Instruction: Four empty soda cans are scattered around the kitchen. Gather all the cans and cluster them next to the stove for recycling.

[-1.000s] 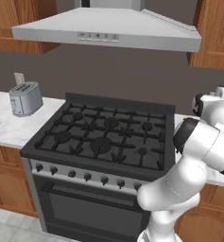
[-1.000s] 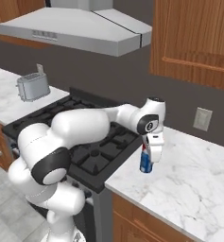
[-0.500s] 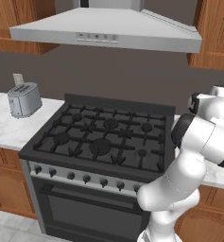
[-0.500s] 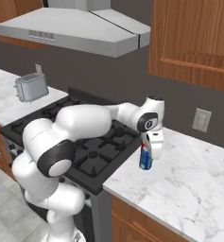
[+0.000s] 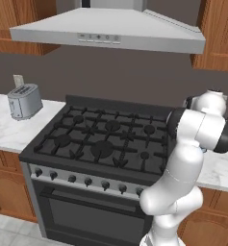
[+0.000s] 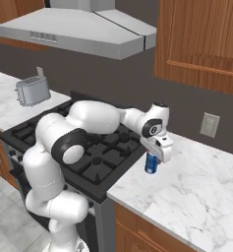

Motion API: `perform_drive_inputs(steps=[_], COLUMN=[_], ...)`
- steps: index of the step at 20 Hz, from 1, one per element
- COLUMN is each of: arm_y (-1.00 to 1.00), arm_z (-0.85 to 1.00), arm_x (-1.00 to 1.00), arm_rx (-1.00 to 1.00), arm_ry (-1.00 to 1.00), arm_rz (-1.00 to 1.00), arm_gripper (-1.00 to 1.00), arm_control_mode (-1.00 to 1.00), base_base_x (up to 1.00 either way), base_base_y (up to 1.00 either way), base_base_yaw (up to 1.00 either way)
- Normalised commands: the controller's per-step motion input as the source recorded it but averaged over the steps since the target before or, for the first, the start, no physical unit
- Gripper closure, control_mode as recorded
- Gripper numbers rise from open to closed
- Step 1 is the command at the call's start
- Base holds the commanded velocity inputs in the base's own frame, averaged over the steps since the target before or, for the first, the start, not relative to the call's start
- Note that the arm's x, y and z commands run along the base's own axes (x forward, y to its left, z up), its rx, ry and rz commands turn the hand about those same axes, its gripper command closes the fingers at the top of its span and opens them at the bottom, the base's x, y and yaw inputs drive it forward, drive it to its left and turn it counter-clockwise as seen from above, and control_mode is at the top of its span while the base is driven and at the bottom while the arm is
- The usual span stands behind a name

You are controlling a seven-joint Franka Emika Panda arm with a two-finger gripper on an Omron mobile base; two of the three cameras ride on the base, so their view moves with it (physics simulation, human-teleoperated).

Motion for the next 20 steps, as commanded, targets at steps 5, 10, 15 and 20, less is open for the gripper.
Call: perform_drive_inputs(steps=[5, 10, 15, 20], arm_y=[0.05, 0.3, 0.19, 0.13], arm_z=[-0.21, -0.25, -0.28, -0.28], arm_x=[0.0, -0.01, 0.02, 0.06], arm_rx=[0.06, 0.05, -0.02, -0.09], arm_ry=[-0.08, -0.16, -0.2, -0.05], arm_rz=[0.26, 0.14, 0.09, 0.06], arm_gripper=[1.0, 1.0, 1.0, 1.0], arm_control_mode=[-1.0, -1.0, -1.0, -1.0], base_base_x=[0.0, 0.0, 0.0, 0.0], base_base_y=[0.0, 0.0, 0.0, 0.0], base_base_yaw=[0.0, 0.0, 0.0, 0.0])
